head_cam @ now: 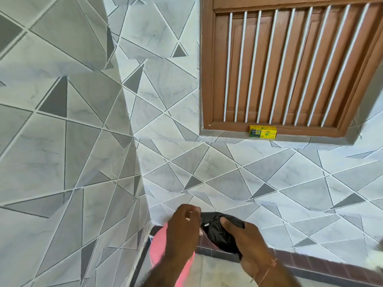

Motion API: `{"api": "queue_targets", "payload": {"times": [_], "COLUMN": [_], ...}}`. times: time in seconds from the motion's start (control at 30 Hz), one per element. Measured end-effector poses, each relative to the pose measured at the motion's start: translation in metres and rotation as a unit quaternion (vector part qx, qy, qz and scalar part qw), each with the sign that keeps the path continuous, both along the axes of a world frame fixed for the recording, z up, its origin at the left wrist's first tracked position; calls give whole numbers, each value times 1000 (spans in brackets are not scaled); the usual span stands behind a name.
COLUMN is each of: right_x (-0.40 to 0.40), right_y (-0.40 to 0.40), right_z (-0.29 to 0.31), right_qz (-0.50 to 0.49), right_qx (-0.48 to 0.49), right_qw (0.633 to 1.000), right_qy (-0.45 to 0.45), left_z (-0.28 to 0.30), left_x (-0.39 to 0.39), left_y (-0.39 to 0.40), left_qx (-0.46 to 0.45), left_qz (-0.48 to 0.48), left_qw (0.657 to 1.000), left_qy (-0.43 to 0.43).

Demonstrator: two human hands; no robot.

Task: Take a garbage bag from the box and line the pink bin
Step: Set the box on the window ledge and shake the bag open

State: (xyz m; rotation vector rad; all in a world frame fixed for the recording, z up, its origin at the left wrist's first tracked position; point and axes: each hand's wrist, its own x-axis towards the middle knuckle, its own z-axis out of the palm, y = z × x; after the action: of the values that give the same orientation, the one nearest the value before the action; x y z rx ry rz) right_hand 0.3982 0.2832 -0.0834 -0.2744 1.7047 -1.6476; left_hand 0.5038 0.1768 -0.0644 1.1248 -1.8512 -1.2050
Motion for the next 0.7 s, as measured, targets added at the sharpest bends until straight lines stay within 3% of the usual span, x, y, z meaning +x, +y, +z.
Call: {"api": "queue_targets", "payload": {"times": [0.1,0.17,0.23,0.47,0.57,0.7], "right_x": [22,34,46,59,53,41], "right_y": [7,9,11,17,30,42], "right_z": [5,9,16,27,35,35], "right_qz": [-20,-25,-24,-65,-71,-50], "right_qx": [-16,-28,-21,3,-11,-31], "right_qw": [999,999,999,997,994,996], "right_qy": [23,25,24,-40,-78,-73], "left_z": [9,18,23,15,18,27], "left_x": [39,55,64,76,68,55], "left_y": [24,40,47,37,55,72], "left_qx": [-116,-197,-224,-128,-145,-66], "left_qz": [-82,-170,-206,-88,-89,-142], "left_qw": [990,965,950,983,982,982], "left_qy": [-4,-39,-70,-94,-82,-102]}}
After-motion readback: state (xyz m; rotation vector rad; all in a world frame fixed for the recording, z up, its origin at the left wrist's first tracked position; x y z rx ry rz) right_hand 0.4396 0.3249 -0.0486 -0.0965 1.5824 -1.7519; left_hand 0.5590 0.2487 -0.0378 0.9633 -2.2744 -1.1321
